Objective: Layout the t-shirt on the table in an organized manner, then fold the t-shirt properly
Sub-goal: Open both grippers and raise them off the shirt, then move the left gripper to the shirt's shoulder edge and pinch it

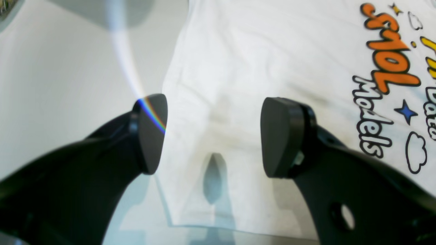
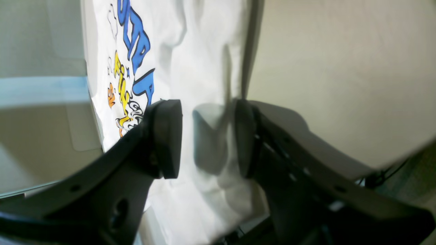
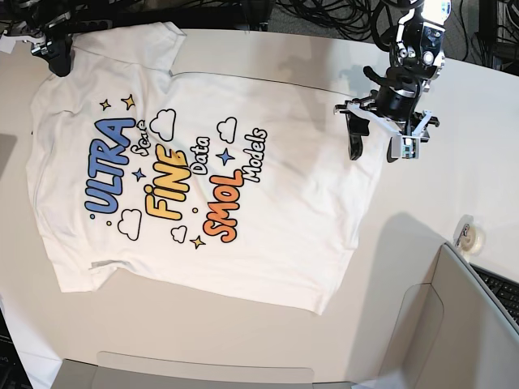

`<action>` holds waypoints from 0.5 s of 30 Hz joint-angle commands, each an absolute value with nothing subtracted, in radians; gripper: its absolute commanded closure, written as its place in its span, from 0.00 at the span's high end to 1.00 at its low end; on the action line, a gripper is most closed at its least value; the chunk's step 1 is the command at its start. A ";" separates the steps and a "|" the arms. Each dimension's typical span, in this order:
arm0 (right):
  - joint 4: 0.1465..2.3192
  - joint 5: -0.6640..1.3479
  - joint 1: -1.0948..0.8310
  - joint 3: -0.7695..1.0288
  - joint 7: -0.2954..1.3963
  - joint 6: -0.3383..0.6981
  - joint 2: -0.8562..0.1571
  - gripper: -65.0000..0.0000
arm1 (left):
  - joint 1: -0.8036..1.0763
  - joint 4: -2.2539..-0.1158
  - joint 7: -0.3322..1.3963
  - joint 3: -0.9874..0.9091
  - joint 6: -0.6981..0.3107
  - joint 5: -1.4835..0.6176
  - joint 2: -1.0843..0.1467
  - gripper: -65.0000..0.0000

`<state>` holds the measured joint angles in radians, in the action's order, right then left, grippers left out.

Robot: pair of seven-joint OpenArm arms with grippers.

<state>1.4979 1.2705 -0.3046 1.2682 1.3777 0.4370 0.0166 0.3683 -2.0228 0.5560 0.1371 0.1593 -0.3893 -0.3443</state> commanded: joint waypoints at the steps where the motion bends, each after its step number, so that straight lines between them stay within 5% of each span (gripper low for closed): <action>1: 1.508 1.239 -0.326 1.277 1.396 0.443 0.004 0.39 | 0.363 -2.040 0.536 0.130 0.159 -0.386 -0.354 0.63; 15: 1.509 1.236 -0.334 1.322 1.396 0.443 -0.012 0.39 | 0.363 -2.040 0.542 0.133 0.159 -0.386 -0.351 0.63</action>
